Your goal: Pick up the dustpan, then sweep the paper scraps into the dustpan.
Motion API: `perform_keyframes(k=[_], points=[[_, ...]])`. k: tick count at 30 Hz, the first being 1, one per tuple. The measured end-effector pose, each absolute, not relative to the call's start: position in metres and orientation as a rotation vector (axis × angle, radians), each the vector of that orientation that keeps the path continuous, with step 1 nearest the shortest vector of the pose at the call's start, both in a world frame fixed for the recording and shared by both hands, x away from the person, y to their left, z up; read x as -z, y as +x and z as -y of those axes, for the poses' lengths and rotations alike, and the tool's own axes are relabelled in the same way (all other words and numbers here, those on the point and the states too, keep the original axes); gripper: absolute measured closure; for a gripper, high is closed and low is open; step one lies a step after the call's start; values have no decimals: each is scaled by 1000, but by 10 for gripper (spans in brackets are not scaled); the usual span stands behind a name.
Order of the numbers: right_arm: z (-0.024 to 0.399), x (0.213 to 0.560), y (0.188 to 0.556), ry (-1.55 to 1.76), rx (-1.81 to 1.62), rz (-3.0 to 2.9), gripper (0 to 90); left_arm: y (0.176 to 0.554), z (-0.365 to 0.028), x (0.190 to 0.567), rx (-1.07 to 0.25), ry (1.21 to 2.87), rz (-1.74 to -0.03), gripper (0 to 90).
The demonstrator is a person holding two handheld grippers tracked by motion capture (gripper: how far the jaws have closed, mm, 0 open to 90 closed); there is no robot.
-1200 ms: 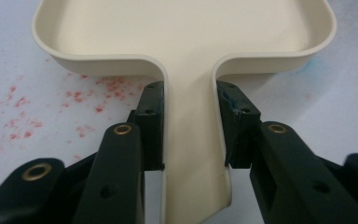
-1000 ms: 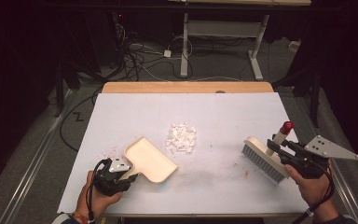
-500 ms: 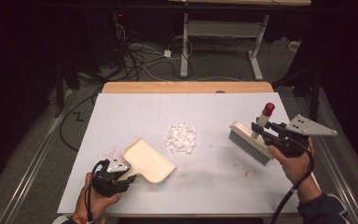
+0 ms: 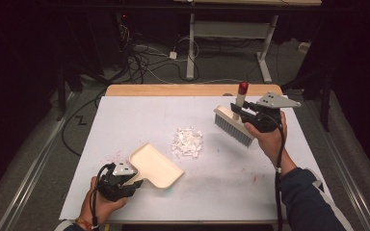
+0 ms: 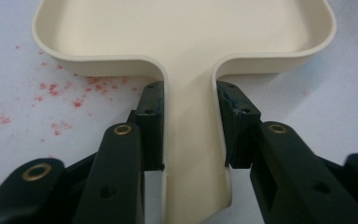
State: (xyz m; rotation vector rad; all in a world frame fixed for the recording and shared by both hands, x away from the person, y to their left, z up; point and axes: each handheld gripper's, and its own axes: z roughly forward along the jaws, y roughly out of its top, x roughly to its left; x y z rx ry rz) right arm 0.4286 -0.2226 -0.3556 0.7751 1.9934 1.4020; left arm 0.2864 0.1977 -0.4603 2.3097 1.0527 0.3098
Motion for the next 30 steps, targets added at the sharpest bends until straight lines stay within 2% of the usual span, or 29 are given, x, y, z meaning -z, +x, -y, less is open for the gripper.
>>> perform_keyframes(k=[5, 13, 30], points=[[208, 358, 445, 794, -1394, -1982, 706, 287, -196, 460, -310, 2305, -1050, 639], [207, 363, 460, 849, -1389, -1967, 706, 289, -197, 462, -301, 2311, -1044, 639], [197, 356, 472, 866, -1364, -1939, 706, 293, -194, 461, -302, 2329, -1029, 638]])
